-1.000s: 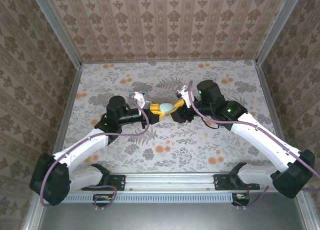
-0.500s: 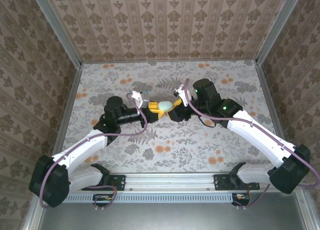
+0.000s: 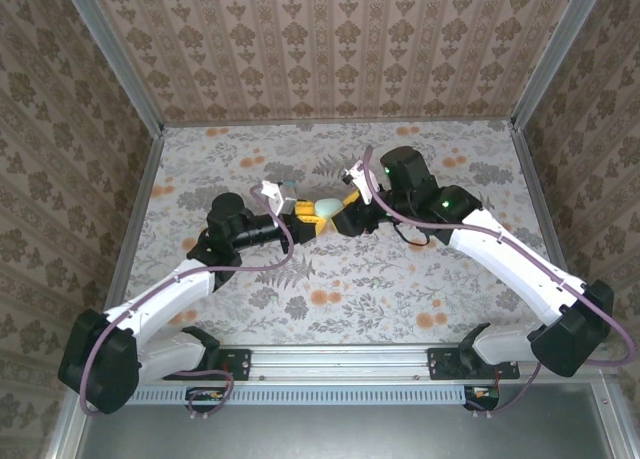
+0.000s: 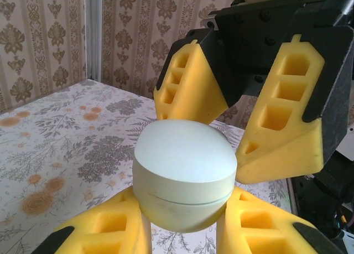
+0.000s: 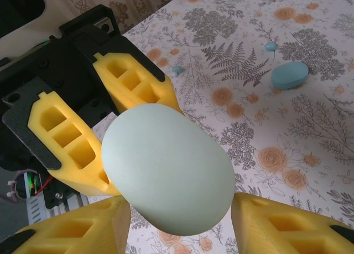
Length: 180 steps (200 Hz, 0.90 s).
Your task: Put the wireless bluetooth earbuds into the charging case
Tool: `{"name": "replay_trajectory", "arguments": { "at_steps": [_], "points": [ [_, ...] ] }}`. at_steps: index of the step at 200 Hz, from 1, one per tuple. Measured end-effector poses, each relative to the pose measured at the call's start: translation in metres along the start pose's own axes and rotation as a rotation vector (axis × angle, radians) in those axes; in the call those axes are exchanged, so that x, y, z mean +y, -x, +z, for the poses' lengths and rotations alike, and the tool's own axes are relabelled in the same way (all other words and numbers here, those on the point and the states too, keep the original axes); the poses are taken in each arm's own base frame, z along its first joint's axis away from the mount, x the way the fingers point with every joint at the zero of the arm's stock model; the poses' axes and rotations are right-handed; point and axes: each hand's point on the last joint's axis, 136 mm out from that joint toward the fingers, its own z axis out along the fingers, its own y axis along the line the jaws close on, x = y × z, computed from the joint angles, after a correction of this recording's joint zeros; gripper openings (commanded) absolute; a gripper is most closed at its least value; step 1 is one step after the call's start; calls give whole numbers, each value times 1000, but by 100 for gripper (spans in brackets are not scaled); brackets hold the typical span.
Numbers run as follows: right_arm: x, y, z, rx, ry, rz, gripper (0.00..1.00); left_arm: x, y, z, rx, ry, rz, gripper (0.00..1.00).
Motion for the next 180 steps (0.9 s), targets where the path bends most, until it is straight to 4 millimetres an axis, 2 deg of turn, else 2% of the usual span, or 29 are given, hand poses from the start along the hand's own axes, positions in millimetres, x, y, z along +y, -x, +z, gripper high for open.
{"name": "replay_trajectory", "arguments": {
  "at_steps": [33, 60, 96, 138, 180],
  "points": [
    [-5, 7, 1, 0, 3, 11, 51, 4, -6, -1, 18, 15, -19, 15],
    [-15, 17, -1, -21, -19, 18, 51, -5, -8, 0, 26, -25, -21, 15],
    [-23, 24, -6, -39, -38, 25, 51, -5, -8, 0, 27, -29, -21, 15],
    [-20, 20, -7, -34, -20, 37, 53, -3, -11, 1, 32, -24, -35, 15],
    [-13, 17, -20, -54, -21, 56, 53, 7, -14, 1, 38, 2, -56, 14]
  ]
}}
